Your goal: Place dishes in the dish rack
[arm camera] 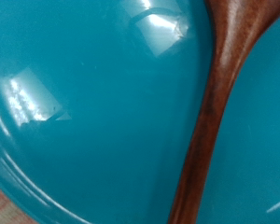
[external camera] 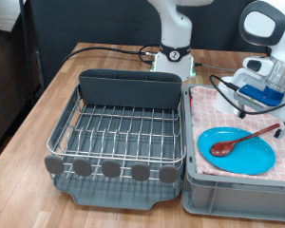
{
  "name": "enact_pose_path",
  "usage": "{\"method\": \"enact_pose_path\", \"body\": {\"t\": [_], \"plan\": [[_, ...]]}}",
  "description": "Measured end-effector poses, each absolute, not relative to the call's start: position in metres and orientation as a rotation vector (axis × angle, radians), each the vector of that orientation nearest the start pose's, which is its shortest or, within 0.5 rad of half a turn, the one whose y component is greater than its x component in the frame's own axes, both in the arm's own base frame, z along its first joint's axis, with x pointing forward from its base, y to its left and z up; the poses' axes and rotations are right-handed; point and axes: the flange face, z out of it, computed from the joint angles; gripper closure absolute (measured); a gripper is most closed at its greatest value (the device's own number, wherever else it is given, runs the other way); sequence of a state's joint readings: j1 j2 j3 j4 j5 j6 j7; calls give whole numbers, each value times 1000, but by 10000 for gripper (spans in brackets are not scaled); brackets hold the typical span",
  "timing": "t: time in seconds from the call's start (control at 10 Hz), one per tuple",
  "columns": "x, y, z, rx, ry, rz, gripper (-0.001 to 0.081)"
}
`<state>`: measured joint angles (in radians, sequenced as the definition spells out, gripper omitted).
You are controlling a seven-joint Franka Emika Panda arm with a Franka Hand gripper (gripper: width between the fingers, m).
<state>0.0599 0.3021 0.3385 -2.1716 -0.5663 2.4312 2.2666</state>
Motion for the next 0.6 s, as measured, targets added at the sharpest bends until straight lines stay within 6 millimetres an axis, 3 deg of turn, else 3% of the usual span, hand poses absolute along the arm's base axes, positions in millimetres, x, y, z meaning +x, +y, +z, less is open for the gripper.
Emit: {"method": "enact_pose_path", "body": {"t": [0.6], "plan": [[515, 200, 235, -2306, 2133, -418, 3]]}}
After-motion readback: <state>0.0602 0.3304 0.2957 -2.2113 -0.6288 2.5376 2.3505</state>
